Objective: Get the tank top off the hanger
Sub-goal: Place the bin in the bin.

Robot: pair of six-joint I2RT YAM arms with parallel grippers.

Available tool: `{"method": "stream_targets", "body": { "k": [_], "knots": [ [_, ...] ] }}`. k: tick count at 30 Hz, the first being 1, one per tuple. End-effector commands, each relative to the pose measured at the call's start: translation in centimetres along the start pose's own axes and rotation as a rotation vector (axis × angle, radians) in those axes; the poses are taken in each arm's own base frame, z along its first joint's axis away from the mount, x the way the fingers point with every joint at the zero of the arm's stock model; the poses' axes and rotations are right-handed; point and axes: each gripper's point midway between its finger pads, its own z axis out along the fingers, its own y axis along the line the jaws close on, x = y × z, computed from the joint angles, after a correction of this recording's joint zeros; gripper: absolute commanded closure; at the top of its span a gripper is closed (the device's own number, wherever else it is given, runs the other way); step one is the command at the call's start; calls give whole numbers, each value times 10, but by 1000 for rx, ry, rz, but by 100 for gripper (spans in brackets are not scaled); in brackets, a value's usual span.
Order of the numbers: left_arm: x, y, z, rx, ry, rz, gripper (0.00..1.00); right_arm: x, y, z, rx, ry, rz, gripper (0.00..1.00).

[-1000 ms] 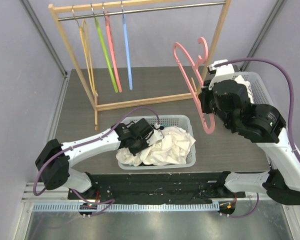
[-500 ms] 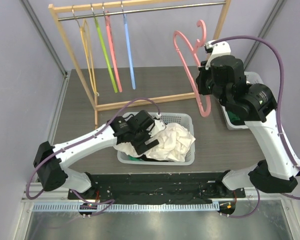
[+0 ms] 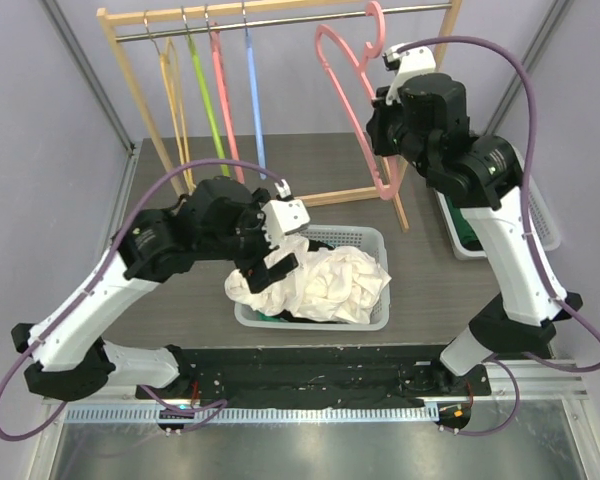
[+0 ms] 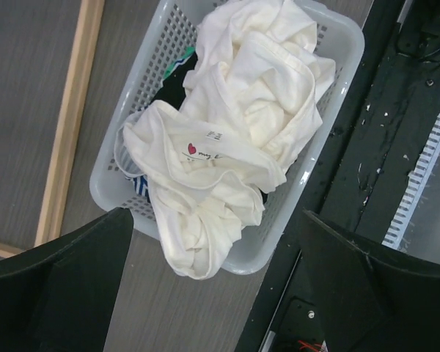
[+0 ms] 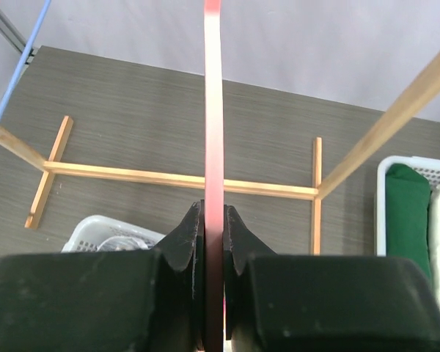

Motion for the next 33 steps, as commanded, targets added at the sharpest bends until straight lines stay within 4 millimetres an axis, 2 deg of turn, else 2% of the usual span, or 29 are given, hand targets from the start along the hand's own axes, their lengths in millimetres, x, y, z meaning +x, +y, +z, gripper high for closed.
{"method": "stream_targets", "body": {
  "k": [1, 2, 4, 9, 12, 17, 20, 27, 33],
  "knots": [
    [-17, 5, -52, -40, -91, 65, 0, -45, 6, 9, -50, -142, 46, 99],
    [-20, 8, -60, -58, -113, 71, 0, -44, 8, 18, -56, -134, 43, 99],
    [-28, 11, -75, -84, -152, 93, 0, -54, 6, 21, -69, -162, 55, 99],
    [-38, 17, -97, -121, -205, 123, 0, -67, 2, 33, -89, -197, 81, 99],
    [-43, 19, -100, -135, -218, 123, 0, -70, 0, 39, -105, -205, 94, 99],
    [-40, 20, -93, -130, -201, 116, 0, -72, -6, 47, -119, -209, 98, 99],
    [-41, 20, -95, -132, -205, 112, 0, -65, -12, 60, -119, -182, 113, 99],
    [-43, 28, -105, -169, -231, 98, 0, -48, -9, 85, -150, -120, 143, 99],
    [-41, 30, -106, -175, -229, 92, 0, -39, -8, 93, -159, -92, 147, 99]
  ]
}}
